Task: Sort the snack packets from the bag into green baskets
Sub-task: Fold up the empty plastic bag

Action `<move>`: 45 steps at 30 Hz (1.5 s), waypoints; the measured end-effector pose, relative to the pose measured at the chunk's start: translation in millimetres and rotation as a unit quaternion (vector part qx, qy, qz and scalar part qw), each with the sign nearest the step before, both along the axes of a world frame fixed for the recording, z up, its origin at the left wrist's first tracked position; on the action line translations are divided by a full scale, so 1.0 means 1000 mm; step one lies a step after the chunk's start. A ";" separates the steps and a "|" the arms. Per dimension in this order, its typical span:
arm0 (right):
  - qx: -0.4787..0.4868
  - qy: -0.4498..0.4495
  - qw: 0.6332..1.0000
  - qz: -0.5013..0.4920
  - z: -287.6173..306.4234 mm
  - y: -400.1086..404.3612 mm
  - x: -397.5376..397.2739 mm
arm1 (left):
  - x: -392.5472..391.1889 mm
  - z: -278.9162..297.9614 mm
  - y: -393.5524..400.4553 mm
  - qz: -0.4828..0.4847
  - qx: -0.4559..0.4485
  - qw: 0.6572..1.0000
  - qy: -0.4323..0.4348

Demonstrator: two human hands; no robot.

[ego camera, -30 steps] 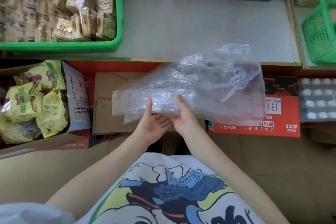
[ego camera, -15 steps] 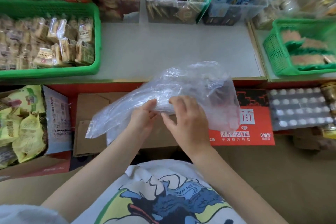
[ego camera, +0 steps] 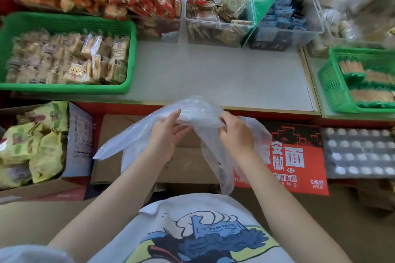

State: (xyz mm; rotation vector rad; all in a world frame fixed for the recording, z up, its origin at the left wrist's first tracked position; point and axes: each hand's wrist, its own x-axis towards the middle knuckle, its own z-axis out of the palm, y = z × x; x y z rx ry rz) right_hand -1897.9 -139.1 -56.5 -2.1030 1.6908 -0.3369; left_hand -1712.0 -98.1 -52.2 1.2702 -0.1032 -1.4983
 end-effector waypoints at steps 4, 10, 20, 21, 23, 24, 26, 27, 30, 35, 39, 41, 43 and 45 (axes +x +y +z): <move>0.121 -0.091 0.988 0.005 0.007 -0.020 -0.009 | -0.005 0.009 0.011 -0.215 -0.089 0.832 -0.503; 0.251 -0.174 0.949 0.077 0.015 -0.026 -0.011 | -0.022 -0.001 0.007 -0.210 -0.243 0.555 -0.767; 0.284 -0.013 0.952 0.113 0.024 -0.012 -0.023 | 0.007 0.002 -0.019 -0.404 -0.086 0.586 -0.697; 0.271 0.009 0.956 0.113 0.022 -0.012 -0.027 | 0.009 0.002 -0.022 -0.414 -0.070 0.576 -0.701; 0.257 0.060 0.959 0.104 0.020 -0.018 -0.039 | 0.015 0.001 -0.029 -0.432 -0.060 0.563 -0.703; 0.264 0.066 0.958 0.087 0.018 -0.022 -0.046 | 0.018 0.000 -0.032 -0.442 -0.059 0.559 -0.699; 0.248 0.090 0.963 0.052 0.016 -0.031 -0.058 | 0.021 -0.003 -0.038 -0.455 -0.056 0.560 -0.690; 0.194 0.125 0.972 0.044 0.013 -0.035 -0.060 | 0.021 -0.005 -0.039 -0.456 -0.053 0.566 -0.685; 0.012 0.079 0.996 0.026 0.002 -0.035 -0.056 | 0.017 -0.014 -0.039 -0.439 -0.042 0.606 -0.662; 0.103 -0.046 0.985 0.130 -0.013 -0.020 -0.034 | 0.019 -0.031 -0.030 -0.446 -0.034 0.669 -0.593; 0.172 0.020 0.976 0.130 -0.026 -0.018 -0.033 | 0.026 -0.038 -0.022 -0.433 -0.019 0.715 -0.548; 0.190 0.045 0.971 0.136 -0.030 -0.017 -0.036 | 0.030 -0.042 -0.020 -0.426 0.005 0.731 -0.532; 0.200 0.085 0.965 0.147 -0.033 -0.017 -0.042 | 0.034 -0.045 -0.019 -0.422 0.026 0.735 -0.530; 0.201 0.120 0.962 0.142 -0.035 -0.022 -0.050 | 0.036 -0.046 -0.019 -0.425 0.034 0.727 -0.538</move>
